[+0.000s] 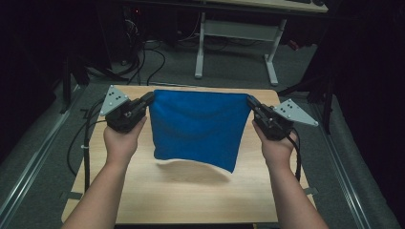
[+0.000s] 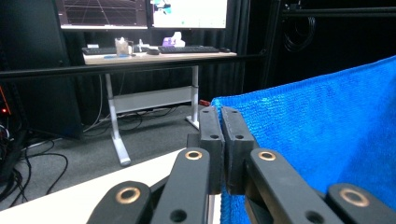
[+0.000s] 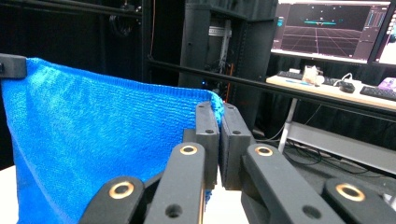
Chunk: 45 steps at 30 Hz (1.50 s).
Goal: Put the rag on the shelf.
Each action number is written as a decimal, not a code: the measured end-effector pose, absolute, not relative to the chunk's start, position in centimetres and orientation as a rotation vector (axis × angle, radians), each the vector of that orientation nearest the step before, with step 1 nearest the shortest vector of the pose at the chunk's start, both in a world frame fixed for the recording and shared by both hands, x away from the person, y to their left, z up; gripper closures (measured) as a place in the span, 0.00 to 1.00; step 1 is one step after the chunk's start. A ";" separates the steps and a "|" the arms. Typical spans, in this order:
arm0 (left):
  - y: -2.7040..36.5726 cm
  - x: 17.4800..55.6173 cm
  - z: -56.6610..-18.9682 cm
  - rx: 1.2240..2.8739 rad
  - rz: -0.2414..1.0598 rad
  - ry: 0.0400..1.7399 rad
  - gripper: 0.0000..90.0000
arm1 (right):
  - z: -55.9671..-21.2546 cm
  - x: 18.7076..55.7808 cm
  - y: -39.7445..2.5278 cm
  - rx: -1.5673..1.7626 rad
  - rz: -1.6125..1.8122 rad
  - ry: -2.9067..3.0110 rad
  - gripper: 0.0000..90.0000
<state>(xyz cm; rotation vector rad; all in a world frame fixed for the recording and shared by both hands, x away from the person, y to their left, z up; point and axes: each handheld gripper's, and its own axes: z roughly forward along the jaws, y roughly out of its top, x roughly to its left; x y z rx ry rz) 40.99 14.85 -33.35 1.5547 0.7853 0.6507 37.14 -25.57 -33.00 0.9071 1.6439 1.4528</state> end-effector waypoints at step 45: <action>13.5 55.0 -39.1 1.699 0.549 1.008 0.98 | -36.4 52.3 -24.8 1.127 1.234 1.781 0.99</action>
